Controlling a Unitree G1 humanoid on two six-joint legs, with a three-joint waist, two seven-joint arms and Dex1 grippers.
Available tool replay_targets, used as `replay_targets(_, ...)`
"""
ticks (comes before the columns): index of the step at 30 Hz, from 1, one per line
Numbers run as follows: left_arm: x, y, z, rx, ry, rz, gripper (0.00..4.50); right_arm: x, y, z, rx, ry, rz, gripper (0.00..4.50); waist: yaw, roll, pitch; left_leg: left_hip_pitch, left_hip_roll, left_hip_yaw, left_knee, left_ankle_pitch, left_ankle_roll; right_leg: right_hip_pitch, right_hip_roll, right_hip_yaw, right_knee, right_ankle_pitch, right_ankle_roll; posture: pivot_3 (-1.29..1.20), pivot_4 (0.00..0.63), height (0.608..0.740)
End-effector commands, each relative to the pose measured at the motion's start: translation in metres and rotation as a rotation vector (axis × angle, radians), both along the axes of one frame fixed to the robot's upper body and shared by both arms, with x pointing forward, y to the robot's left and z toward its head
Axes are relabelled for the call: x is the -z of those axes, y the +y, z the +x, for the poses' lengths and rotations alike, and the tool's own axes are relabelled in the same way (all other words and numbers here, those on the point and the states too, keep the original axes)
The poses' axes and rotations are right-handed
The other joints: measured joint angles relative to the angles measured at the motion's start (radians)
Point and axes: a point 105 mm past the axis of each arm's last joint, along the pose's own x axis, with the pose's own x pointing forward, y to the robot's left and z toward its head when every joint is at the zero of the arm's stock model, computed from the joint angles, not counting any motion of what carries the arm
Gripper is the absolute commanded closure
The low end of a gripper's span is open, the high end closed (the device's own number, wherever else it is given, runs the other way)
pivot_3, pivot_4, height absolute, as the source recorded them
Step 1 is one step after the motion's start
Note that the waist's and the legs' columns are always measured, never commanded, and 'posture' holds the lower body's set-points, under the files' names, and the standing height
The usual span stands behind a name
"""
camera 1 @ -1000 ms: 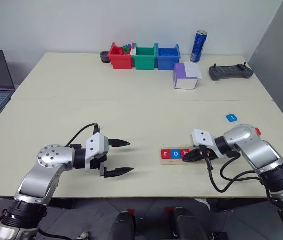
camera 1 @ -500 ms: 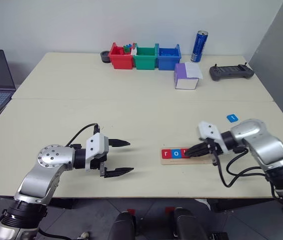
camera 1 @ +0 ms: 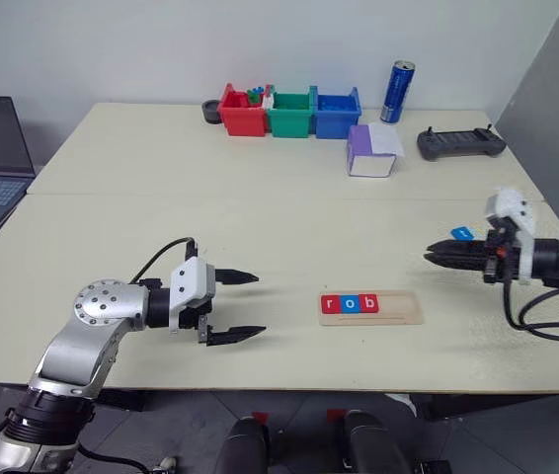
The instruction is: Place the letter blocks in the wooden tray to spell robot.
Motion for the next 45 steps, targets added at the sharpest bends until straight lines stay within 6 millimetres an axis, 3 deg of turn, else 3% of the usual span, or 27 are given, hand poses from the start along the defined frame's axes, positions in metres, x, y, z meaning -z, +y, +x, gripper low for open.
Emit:
replay_targets(1, -0.009, -0.004, 0.001, 0.035, -0.036, -0.008, 0.00, -0.008, -0.017, -0.004, 0.107, -0.045, 0.001, 2.25, -0.001, 0.000, 0.000, 0.000, 0.000, 0.000, 0.000, 0.000, 0.000, 0.000, 0.000, 0.000, 0.000, 0.000, 0.000, 0.00, 0.150, 0.740)
replay_targets(7, -0.010, -0.006, 0.004, 0.059, -0.033, -0.006, 0.00, 0.001, -0.056, -0.009, 0.329, -0.027, 0.007, 0.18, -0.003, 0.000, 0.000, 0.001, 0.000, 0.001, 0.000, 0.000, 0.000, 0.000, 0.000, 0.001, 0.000, 0.000, 0.000, 0.00, 0.150, 0.740)
replay_targets(8, -0.010, -0.007, 0.005, 0.063, -0.032, -0.005, 0.00, 0.001, -0.059, -0.010, 0.346, -0.029, 0.012, 0.04, -0.003, 0.000, 0.000, 0.000, 0.000, 0.001, 0.000, 0.000, 0.000, 0.000, 0.000, 0.001, 0.000, 0.000, 0.000, 0.00, 0.150, 0.740)
replay_targets(17, -0.010, -0.011, 0.007, 0.089, -0.030, -0.007, 0.00, 0.007, -0.089, -0.012, 0.515, -0.048, -0.014, 0.04, -0.003, 0.000, 0.000, 0.000, 0.000, 0.001, 0.000, 0.000, 0.000, 0.000, 0.000, 0.001, 0.000, 0.000, 0.000, 0.00, 0.150, 0.740)
replay_targets(20, -0.009, -0.011, 0.007, 0.093, -0.030, -0.006, 0.00, 0.011, -0.106, -0.002, 0.631, -0.080, -0.070, 0.04, -0.003, 0.000, 0.000, 0.000, 0.000, 0.001, 0.000, 0.000, 0.000, 0.000, 0.000, 0.001, 0.000, 0.000, 0.000, 0.00, 0.150, 0.740)
replay_targets(24, -0.009, -0.012, 0.008, 0.095, -0.030, -0.007, 0.00, 0.017, -0.110, 0.006, 0.684, -0.081, -0.088, 0.04, -0.005, 0.000, 0.000, 0.001, 0.000, 0.001, 0.000, 0.000, 0.000, 0.000, 0.000, 0.001, 0.000, 0.000, 0.000, 0.00, 0.150, 0.740)
replay_targets(31, -0.009, -0.012, 0.008, 0.099, -0.033, -0.004, 0.00, 0.027, -0.137, 0.030, 0.956, -0.010, -0.051, 0.04, -0.005, 0.000, 0.000, 0.001, 0.000, 0.001, 0.001, 0.000, 0.000, 0.001, 0.000, 0.002, 0.000, 0.001, 0.001, 0.00, 0.150, 0.740)
replay_targets(39, -0.011, -0.017, 0.008, 0.121, -0.061, 0.028, 0.00, 0.029, -0.156, 0.049, 1.104, 0.048, 0.054, 0.04, -0.005, 0.000, 0.000, 0.000, 0.000, 0.001, 0.000, 0.000, 0.000, 0.000, 0.000, 0.002, -0.001, 0.000, 0.001, 0.00, 0.150, 0.740)
replay_targets(45, -0.012, -0.018, 0.006, 0.120, -0.061, 0.022, 0.00, 0.033, -0.163, 0.053, 1.111, 0.085, 0.060, 0.04, -0.005, 0.000, 0.000, 0.000, 0.000, 0.001, 0.000, 0.000, 0.000, 0.000, 0.000, 0.002, -0.001, 0.000, 0.000, 0.00, 0.150, 0.740)
